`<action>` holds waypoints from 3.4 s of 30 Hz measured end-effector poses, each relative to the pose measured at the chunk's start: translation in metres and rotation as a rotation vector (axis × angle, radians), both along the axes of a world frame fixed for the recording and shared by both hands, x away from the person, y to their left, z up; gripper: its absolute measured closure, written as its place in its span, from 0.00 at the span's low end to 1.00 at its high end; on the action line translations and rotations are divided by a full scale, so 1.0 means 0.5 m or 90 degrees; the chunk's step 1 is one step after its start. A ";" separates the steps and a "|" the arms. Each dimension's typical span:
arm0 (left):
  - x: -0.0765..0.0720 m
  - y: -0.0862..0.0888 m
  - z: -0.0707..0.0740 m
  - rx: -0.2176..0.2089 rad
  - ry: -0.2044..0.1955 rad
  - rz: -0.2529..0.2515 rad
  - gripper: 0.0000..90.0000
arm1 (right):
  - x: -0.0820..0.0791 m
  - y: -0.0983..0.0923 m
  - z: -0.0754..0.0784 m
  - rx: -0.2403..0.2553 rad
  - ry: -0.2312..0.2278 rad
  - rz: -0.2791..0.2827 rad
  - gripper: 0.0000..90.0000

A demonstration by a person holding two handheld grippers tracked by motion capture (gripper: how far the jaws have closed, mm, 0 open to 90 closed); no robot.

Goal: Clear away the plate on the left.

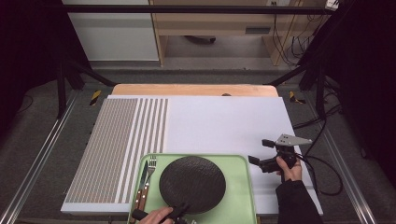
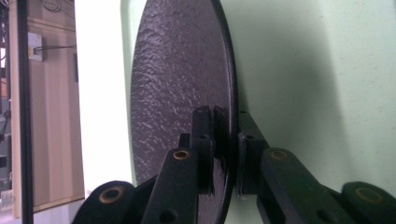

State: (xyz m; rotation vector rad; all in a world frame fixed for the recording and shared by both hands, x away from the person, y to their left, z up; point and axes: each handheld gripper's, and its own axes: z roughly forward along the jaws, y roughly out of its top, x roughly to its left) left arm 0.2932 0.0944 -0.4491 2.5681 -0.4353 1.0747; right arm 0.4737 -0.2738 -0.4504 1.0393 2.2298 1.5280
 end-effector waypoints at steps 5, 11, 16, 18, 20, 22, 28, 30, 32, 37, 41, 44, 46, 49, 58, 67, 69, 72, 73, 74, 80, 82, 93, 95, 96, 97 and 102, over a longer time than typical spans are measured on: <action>-0.001 -0.002 -0.006 -0.001 0.010 0.002 0.87 | 0.000 0.000 0.000 -0.001 0.000 0.000 0.00; -0.003 -0.009 -0.022 0.014 0.024 -0.001 0.82 | 0.000 0.000 0.000 0.000 0.000 0.000 0.00; -0.001 -0.011 -0.028 0.003 0.046 0.005 0.80 | 0.000 0.000 0.000 0.000 0.000 0.000 0.00; 0.000 -0.012 -0.028 -0.001 0.056 0.007 0.79 | 0.000 0.000 0.000 0.000 -0.001 0.000 0.00; 0.000 -0.012 -0.029 -0.002 0.063 0.008 0.78 | 0.000 0.000 0.000 0.000 0.000 0.000 0.00; 0.001 -0.013 -0.030 -0.004 0.073 0.008 0.77 | 0.000 0.000 0.000 0.001 -0.001 0.000 0.00; 0.002 -0.015 -0.033 -0.005 0.087 0.011 0.72 | 0.000 -0.001 0.000 0.000 -0.001 0.000 0.00; 0.003 -0.015 -0.033 -0.008 0.088 0.012 0.70 | 0.000 0.000 0.000 0.001 0.000 0.000 0.00; 0.004 -0.014 -0.032 -0.012 0.092 0.014 0.67 | 0.000 -0.001 0.000 0.000 -0.001 0.001 0.00; 0.008 -0.013 -0.027 -0.030 0.111 0.031 0.59 | 0.000 -0.001 0.000 0.001 0.000 0.000 0.00; 0.016 -0.009 -0.018 -0.066 0.145 0.052 0.49 | 0.000 0.000 0.000 0.002 0.000 0.000 0.00; 0.021 -0.007 -0.014 -0.083 0.159 0.067 0.42 | 0.000 0.000 0.000 0.001 0.001 0.000 0.00; 0.026 -0.003 -0.007 -0.109 0.185 0.073 0.37 | 0.000 0.000 0.000 0.001 0.000 0.000 0.00; 0.031 0.004 0.006 -0.158 0.221 0.081 0.30 | 0.000 0.000 0.000 0.001 0.000 0.000 0.00; 0.065 0.035 0.040 -0.276 0.338 0.138 0.12 | 0.000 0.000 0.000 0.001 -0.001 0.000 0.00; 0.116 0.091 0.068 -0.357 0.392 0.192 0.06 | 0.000 0.000 0.000 0.002 0.001 0.000 0.00; 0.128 0.107 0.076 -0.382 0.399 0.203 0.06 | 0.000 0.000 0.000 0.001 0.001 -0.001 0.00; 0.146 0.133 0.084 -0.418 0.396 0.219 0.05 | 0.000 0.000 0.000 0.002 0.001 -0.002 0.00; 0.154 0.145 0.086 -0.433 0.394 0.228 0.05 | 0.000 0.000 0.000 0.002 0.001 -0.002 0.00; 0.161 0.155 0.087 -0.445 0.394 0.235 0.05 | 0.000 0.000 0.000 0.001 0.002 -0.002 0.00; 0.200 0.217 0.076 -0.520 0.395 0.286 0.05 | 0.000 0.000 0.000 0.002 0.003 -0.001 0.00; 0.209 0.236 0.071 -0.540 0.392 0.305 0.05 | 0.000 0.000 0.000 0.001 0.002 -0.001 0.00; 0.244 0.318 0.044 -0.594 0.351 0.371 0.04 | 0.001 0.001 -0.001 0.000 0.004 -0.001 0.00; 0.249 0.335 0.038 -0.611 0.343 0.385 0.04 | 0.001 0.001 -0.001 -0.001 0.004 -0.001 0.00; 0.251 0.344 0.035 -0.620 0.344 0.393 0.04 | 0.001 0.001 -0.001 -0.002 0.005 -0.001 0.00; 0.253 0.353 0.033 -0.627 0.345 0.397 0.04 | 0.001 0.001 -0.001 -0.002 0.004 -0.001 0.00; 0.263 0.389 0.016 -0.649 0.332 0.419 0.04 | 0.001 0.001 -0.002 -0.005 0.006 0.000 0.00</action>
